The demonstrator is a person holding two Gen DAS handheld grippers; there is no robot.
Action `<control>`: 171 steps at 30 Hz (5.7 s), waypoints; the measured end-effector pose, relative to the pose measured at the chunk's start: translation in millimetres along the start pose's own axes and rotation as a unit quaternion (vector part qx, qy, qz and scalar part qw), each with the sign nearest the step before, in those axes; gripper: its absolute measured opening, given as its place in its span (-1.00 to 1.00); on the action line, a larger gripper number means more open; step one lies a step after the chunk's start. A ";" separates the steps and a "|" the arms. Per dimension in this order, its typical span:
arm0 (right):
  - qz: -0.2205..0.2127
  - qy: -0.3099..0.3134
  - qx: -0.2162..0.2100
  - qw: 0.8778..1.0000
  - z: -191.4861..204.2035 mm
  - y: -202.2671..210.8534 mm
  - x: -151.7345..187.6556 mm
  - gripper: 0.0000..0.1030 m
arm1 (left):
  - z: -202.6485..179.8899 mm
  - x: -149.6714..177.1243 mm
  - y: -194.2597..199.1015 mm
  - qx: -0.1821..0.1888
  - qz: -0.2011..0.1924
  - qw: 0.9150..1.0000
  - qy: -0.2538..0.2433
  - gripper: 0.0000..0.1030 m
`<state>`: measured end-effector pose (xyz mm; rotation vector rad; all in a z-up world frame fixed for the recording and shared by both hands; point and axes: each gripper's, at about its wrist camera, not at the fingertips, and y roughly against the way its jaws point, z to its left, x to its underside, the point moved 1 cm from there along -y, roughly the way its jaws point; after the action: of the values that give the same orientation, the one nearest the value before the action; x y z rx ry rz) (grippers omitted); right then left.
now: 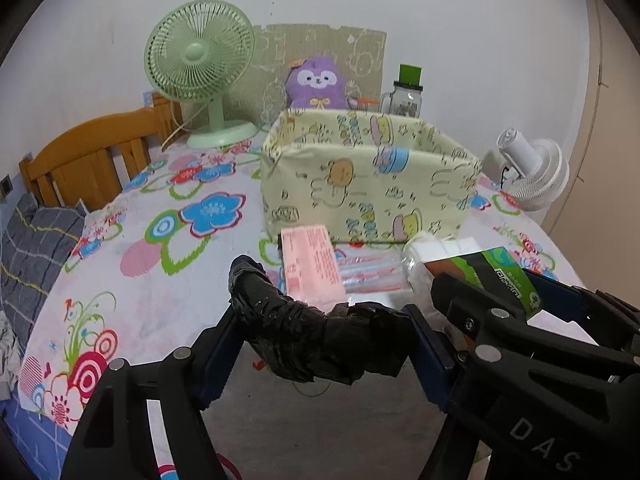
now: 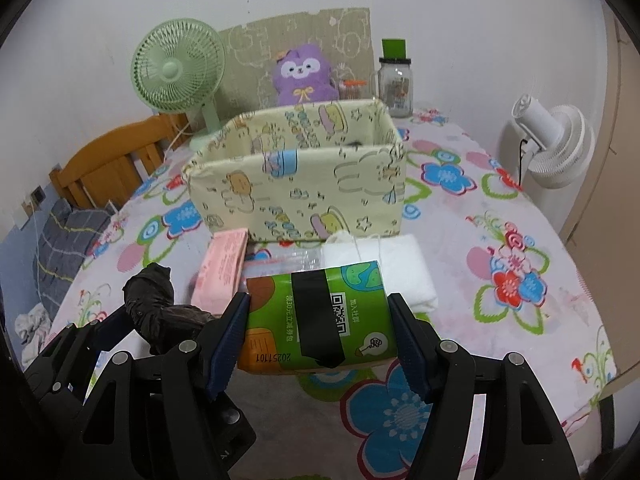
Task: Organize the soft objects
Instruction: 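Lift the black bundle with the left tool while the right tool carries the green tissue pack, then lower the black bundle into the box with the left tool while the right tool drops the green pack, then withdraw both tools from the box toward the remaining items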
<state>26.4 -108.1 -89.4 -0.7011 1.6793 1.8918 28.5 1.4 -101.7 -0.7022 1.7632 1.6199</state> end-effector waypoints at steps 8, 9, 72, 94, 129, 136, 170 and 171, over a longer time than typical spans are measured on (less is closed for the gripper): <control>-0.021 0.002 0.000 1.000 -2.5 15.6 -14.3 0.38 | -5.6 -14.4 12.0 -0.003 -0.016 1.000 -0.001 0.52; -0.024 0.002 0.000 1.000 -2.8 17.4 -16.6 0.38 | -6.4 -17.4 13.6 -0.002 -0.019 1.000 -0.001 0.52; -0.080 0.003 -0.005 0.997 -26.9 -36.0 -150.1 0.38 | -25.2 -146.7 -53.1 -0.001 -0.053 0.999 -0.007 0.51; -0.057 0.006 -0.019 0.998 -28.9 -78.0 -162.8 0.38 | -22.4 -140.6 -102.7 0.007 -0.001 0.999 -0.033 0.91; -0.031 0.010 -0.012 0.999 -19.5 -71.9 -136.5 0.68 | -14.0 -124.2 -75.7 0.009 0.008 1.000 -0.015 0.99; -0.043 0.006 -0.011 0.999 -22.3 -55.7 -130.6 0.68 | -14.4 -119.8 -63.2 0.002 0.000 1.000 -0.011 0.99; -0.100 0.032 -0.009 0.994 -11.8 28.5 -93.5 0.72 | -34.0 -90.7 18.5 0.002 -0.061 0.998 -0.023 0.99; -0.101 0.033 -0.008 0.994 -11.5 31.1 -91.7 0.72 | -34.7 -89.3 21.4 0.001 -0.062 0.998 -0.021 0.99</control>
<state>73.4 -126.1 -5.9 -0.9130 1.5683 1.7588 67.7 -33.9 -18.9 -0.7549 1.6577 1.5376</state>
